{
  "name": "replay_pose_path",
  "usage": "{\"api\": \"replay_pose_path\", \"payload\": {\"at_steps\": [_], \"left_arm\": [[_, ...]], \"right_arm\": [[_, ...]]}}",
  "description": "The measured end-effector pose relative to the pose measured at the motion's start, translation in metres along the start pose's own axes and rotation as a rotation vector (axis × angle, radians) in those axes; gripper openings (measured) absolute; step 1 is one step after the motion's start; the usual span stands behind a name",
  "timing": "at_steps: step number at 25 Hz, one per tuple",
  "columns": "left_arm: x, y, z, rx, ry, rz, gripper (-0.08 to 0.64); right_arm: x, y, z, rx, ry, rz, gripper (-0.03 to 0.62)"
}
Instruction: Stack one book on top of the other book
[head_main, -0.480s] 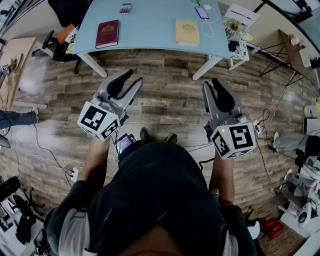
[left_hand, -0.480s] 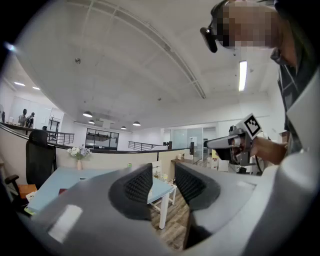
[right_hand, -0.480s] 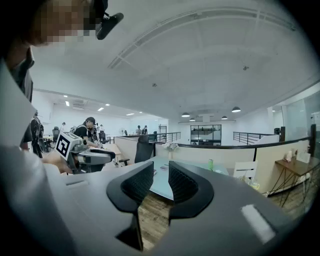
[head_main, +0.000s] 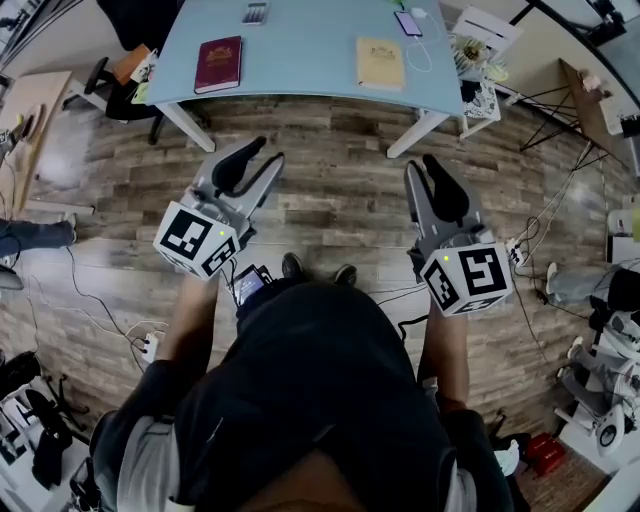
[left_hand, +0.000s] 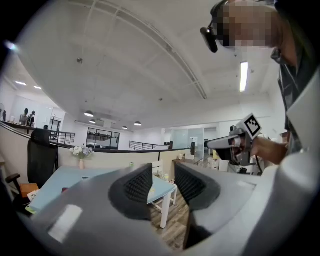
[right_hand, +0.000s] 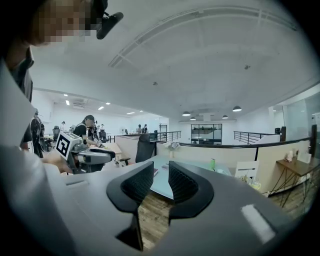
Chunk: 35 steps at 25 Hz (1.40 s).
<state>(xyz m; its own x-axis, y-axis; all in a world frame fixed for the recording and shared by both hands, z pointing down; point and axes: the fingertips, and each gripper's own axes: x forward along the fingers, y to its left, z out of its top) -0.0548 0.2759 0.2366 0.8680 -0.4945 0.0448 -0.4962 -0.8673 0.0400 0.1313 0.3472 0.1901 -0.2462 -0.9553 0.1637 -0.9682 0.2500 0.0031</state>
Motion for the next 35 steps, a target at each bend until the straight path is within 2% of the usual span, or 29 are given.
{"api": "replay_pose_path", "payload": {"at_steps": [15, 27, 35], "left_arm": [[-0.048, 0.073, -0.007, -0.013, -0.025, 0.071, 0.192], [-0.069, 0.133, -0.016, -0.043, -0.008, 0.23, 0.192], [-0.057, 0.179, -0.017, -0.045, 0.031, 0.346, 0.192]], "right_arm": [[0.066, 0.06, 0.008, 0.041, 0.001, 0.078, 0.077], [0.147, 0.08, 0.014, 0.039, 0.006, 0.238, 0.077], [0.225, 0.075, 0.018, 0.046, 0.012, 0.367, 0.077]]}}
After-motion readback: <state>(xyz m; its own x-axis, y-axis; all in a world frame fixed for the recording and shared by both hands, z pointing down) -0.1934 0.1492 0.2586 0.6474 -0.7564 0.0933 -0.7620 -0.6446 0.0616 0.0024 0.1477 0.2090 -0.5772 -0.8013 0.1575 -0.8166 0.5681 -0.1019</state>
